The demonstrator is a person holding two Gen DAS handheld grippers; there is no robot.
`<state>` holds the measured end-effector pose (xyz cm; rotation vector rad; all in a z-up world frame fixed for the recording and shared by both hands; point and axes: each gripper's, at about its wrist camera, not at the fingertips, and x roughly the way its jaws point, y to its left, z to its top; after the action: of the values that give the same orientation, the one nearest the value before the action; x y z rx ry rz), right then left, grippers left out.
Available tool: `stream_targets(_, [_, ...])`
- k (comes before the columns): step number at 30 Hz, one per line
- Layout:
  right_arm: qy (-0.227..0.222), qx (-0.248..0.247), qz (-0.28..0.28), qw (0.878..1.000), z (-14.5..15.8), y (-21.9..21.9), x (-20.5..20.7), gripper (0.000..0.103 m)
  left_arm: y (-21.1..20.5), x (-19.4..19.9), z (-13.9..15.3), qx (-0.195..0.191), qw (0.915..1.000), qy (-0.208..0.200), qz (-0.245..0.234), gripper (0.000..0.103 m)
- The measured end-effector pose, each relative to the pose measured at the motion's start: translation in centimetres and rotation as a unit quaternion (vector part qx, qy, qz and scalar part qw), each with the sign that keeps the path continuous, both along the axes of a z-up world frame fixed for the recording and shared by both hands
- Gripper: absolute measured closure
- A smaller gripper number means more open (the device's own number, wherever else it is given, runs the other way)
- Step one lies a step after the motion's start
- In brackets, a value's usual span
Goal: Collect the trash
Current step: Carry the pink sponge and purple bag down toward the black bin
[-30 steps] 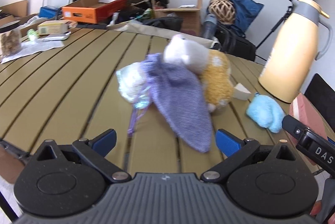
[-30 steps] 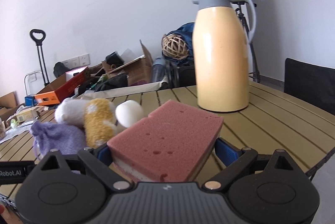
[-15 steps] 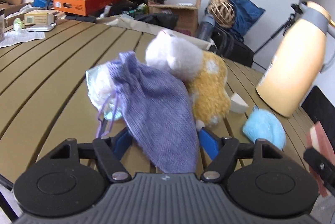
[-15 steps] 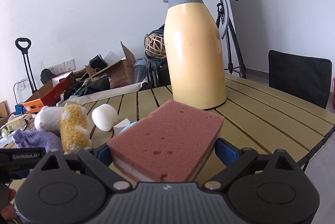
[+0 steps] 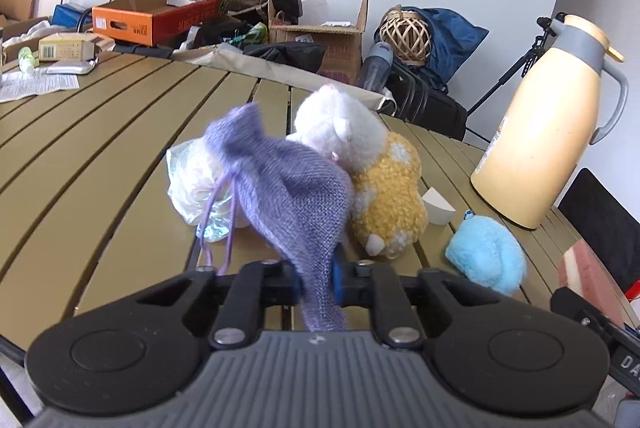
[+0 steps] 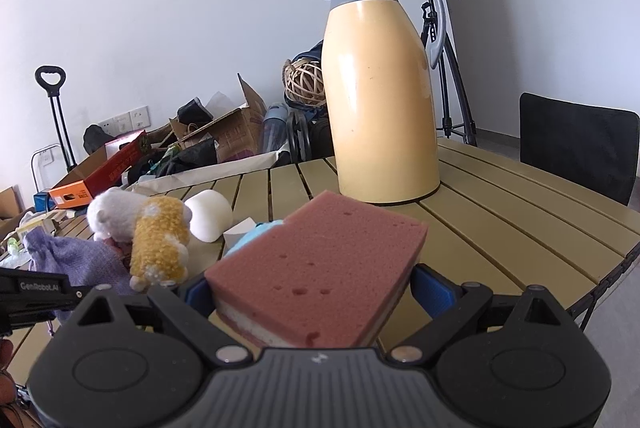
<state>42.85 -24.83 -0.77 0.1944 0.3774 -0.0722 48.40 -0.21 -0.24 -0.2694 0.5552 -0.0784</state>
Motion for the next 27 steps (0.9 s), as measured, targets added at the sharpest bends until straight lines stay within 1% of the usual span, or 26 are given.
stream_targets(6, [-0.002,-0.002,0.007,1.000,0.0,0.5,-0.3,0.006,0.4,-1.7,1.1,0.016,0.9995,-0.026,0.001,0.091])
stream_targets(16, [-0.011,-0.008,0.030,0.999,0.5,1.7,-0.8,0.006,1.2,-4.0,2.1,0.037,0.9985,-0.041,-0.002,0.091])
stream_targets(22, [-0.022,-0.016,0.047,0.999,1.3,2.4,-2.1,0.006,1.0,-6.1,2.7,0.054,0.9972,-0.052,0.000,0.091])
stream_targets(27, [-0.032,-0.022,0.067,0.997,2.0,3.5,-4.0,0.006,1.0,-8.6,3.0,0.065,0.9961,-0.060,-0.003,0.091])
